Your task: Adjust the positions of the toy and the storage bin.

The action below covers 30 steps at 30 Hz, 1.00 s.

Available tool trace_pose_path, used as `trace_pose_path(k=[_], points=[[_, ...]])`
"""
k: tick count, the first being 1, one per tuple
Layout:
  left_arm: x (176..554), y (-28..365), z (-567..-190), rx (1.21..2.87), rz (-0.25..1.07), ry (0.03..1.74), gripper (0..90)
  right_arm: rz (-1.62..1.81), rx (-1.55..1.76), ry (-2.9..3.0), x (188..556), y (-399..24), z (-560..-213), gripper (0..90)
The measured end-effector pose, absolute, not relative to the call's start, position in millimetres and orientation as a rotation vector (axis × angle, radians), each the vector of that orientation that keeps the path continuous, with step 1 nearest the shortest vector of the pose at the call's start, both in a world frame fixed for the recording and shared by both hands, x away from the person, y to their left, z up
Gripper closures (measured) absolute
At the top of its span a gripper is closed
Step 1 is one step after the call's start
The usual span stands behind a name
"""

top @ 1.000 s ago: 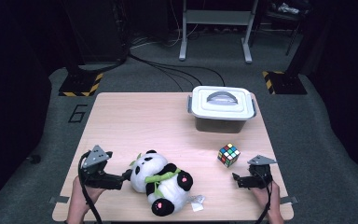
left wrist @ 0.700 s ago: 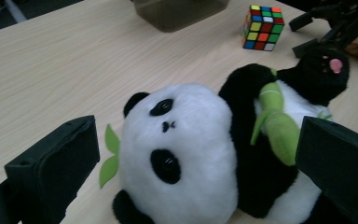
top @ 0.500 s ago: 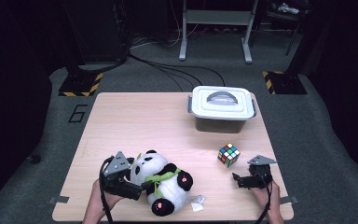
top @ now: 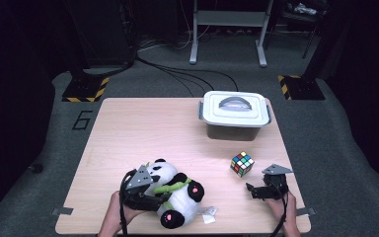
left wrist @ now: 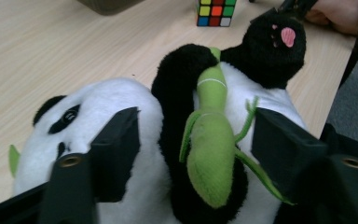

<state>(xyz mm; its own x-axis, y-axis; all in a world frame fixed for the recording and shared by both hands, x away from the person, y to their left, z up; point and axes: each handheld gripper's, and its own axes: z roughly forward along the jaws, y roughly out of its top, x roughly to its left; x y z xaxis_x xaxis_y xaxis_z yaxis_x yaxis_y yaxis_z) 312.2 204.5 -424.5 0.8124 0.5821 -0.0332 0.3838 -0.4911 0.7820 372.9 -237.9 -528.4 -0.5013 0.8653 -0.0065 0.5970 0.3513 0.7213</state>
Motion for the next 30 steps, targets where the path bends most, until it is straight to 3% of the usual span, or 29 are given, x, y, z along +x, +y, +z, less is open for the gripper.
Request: trace_pose_path(k=[1,2,4,6,8,17,30], points=[[312.9,203.6,-425.9,2.157,0.295,0.698,35.2,0.946,1.282,2.232,372.9,-237.9,-528.4,3.4],[314.2,201.0,-431.1,2.177,0.270,0.683,45.9,0.946,1.282,2.232,372.9,-238.0,-528.4,3.4],[315.1,199.8,-434.5,2.180,0.249,0.676,50.8,0.946,1.283,2.231,372.9,-237.9,-528.4,3.4],[314.3,199.2,-438.0,2.158,0.213,0.656,66.5,0.945,1.282,2.231,372.9,-238.0,-528.4,3.4],[313.7,198.6,-439.0,2.147,0.224,0.660,71.1,0.945,1.283,2.230,372.9,-237.9,-528.4,3.4],[308.8,196.2,-436.5,2.096,0.311,0.682,74.6,0.945,1.287,2.228,372.9,-237.9,-528.4,3.4],[331.7,212.5,-418.4,1.992,0.429,0.851,74.7,0.942,1.287,2.226,373.0,-238.1,-528.3,3.5]])
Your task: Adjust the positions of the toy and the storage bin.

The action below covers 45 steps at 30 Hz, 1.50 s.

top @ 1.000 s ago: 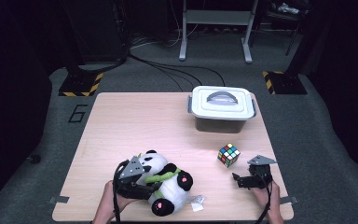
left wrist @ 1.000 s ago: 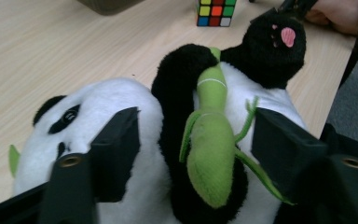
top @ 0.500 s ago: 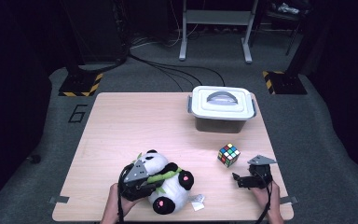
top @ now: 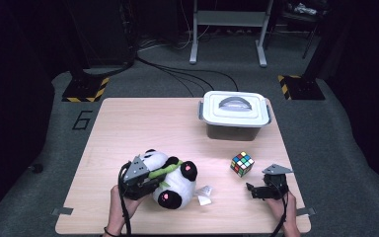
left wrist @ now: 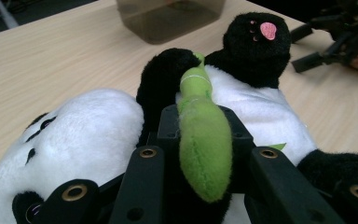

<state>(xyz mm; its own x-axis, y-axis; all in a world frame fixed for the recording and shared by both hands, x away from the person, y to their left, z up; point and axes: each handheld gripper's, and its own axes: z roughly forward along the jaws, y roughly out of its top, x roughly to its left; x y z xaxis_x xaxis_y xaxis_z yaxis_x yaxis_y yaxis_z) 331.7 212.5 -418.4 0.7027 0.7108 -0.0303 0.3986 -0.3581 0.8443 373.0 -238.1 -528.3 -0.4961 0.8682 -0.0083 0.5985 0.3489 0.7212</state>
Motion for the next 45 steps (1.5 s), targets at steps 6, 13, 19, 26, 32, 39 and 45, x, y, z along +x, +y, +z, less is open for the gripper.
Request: trace_pose_path(k=[6,13,19,26,32,39,45], points=[[345.8,219.4,-415.0,1.962,0.463,0.901,74.7,0.941,1.299,2.223,372.6,-237.9,-528.2,3.6],[365.1,221.5,-411.6,1.916,0.528,0.964,74.7,0.941,1.301,2.222,372.6,-237.9,-528.2,3.5],[386.4,220.9,-412.3,1.888,0.562,1.020,74.7,0.939,1.302,2.220,372.6,-237.9,-528.2,3.5],[410.7,223.0,-411.1,1.851,0.571,1.066,74.6,0.939,1.302,2.220,372.6,-237.9,-528.2,3.6],[428.0,221.0,-407.7,1.845,0.592,1.096,74.6,0.941,1.304,2.220,372.6,-237.9,-528.2,3.5],[443.1,215.4,-405.8,1.827,0.611,1.116,74.5,0.942,1.310,2.217,372.5,-237.7,-528.2,3.6],[460.9,206.6,-415.9,1.828,0.628,1.162,74.3,0.941,1.306,2.215,372.8,-238.0,-528.2,3.6]])
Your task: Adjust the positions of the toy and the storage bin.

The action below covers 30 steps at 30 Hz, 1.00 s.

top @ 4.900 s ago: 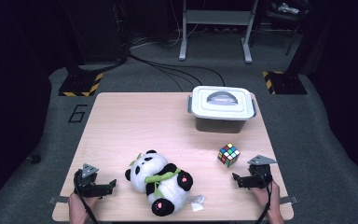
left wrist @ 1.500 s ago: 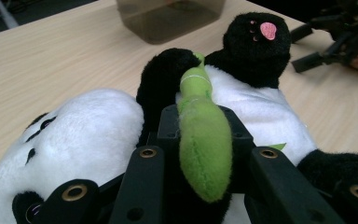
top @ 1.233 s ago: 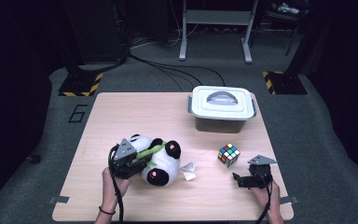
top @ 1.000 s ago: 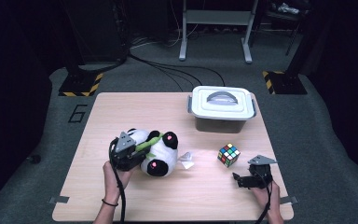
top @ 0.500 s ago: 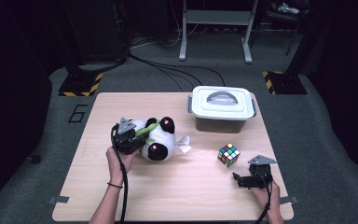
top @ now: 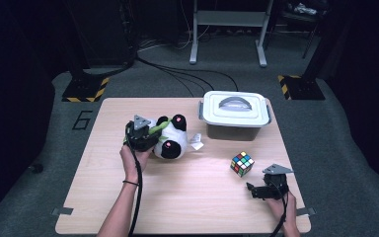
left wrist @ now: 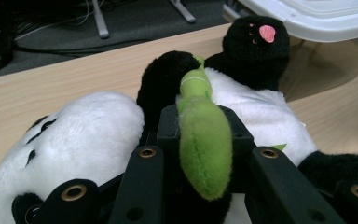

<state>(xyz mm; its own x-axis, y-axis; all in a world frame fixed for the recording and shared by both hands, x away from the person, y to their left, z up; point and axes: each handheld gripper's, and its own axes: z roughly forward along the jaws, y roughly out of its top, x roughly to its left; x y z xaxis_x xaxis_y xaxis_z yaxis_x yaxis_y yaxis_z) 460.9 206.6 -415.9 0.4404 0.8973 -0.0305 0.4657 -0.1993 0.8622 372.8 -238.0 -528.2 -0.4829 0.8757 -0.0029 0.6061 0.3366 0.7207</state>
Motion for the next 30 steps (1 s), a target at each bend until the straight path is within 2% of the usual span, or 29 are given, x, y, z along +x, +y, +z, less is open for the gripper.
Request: trace_pose_path(k=[11,13,14,20,23,26,30], points=[[485.2,195.8,-436.2,1.836,0.594,1.223,73.4,0.939,1.301,2.218,372.9,-238.3,-528.3,3.6],[486.2,192.0,-439.1,1.843,0.608,1.226,70.8,0.941,1.301,2.217,372.9,-238.3,-528.3,3.6],[486.2,192.0,-439.1,1.843,0.608,1.226,68.3,0.941,1.301,2.217,372.9,-238.3,-528.3,3.6],[480.5,194.5,-430.9,1.848,0.630,1.250,38.2,0.941,1.300,2.217,372.9,-238.3,-528.3,3.6],[468.3,200.6,-422.1,1.851,0.636,1.231,26.9,0.940,1.301,2.218,372.9,-238.3,-528.3,3.6],[455.0,207.9,-417.0,1.853,0.643,1.221,19.2,0.941,1.300,2.218,373.0,-238.4,-528.3,3.5],[441.4,218.5,-414.2,1.857,0.652,1.215,15.6,0.941,1.300,2.218,373.1,-238.4,-528.3,3.5]])
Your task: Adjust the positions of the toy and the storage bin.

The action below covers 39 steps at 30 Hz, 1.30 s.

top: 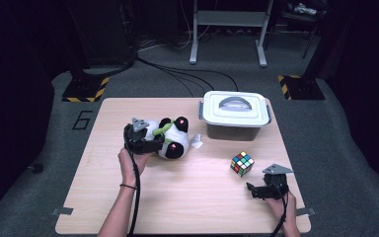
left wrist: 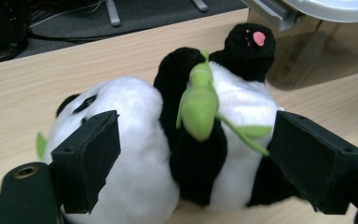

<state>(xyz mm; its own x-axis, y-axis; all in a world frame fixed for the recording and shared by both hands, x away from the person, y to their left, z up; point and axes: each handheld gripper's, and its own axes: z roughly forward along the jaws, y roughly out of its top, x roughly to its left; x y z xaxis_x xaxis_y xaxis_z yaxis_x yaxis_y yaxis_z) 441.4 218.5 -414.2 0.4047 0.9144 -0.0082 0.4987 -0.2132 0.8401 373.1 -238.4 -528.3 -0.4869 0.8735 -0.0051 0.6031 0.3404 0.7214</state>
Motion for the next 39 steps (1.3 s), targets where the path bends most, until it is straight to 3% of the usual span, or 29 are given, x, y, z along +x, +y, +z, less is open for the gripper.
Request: trace_pose_path(k=[10,23,39], points=[[393.0,255.2,-432.2,1.863,0.639,1.257,10.2,0.941,1.299,2.219,373.1,-238.5,-528.3,3.6],[334.2,288.8,-506.2,1.890,0.593,1.407,0.3,0.932,1.305,2.272,382.8,-231.1,-518.0,0.0],[327.0,292.0,-530.9,1.953,0.576,1.401,0.1,0.925,1.217,2.303,414.2,-209.4,-492.6,0.0]])
